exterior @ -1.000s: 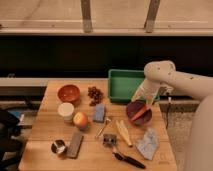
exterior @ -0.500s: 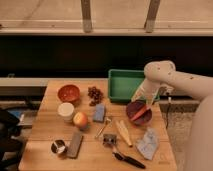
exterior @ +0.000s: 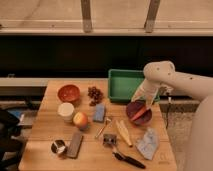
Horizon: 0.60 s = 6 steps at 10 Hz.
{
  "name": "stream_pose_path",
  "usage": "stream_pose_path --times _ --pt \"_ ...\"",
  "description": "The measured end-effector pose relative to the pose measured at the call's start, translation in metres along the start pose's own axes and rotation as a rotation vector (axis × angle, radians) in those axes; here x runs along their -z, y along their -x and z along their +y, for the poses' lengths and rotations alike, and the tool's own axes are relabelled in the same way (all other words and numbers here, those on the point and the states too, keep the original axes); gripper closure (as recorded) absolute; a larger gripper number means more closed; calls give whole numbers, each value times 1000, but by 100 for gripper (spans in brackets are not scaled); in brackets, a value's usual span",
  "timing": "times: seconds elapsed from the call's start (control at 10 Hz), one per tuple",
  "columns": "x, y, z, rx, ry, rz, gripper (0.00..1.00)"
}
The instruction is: Place pepper in red bowl
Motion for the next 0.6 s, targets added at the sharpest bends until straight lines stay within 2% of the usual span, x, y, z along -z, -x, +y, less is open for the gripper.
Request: stream_pose_path --times 0.4,0.6 --pt "-12 3 -2 -17 2 14 37" --pt "-24 6 -7 -35 -11 28 37"
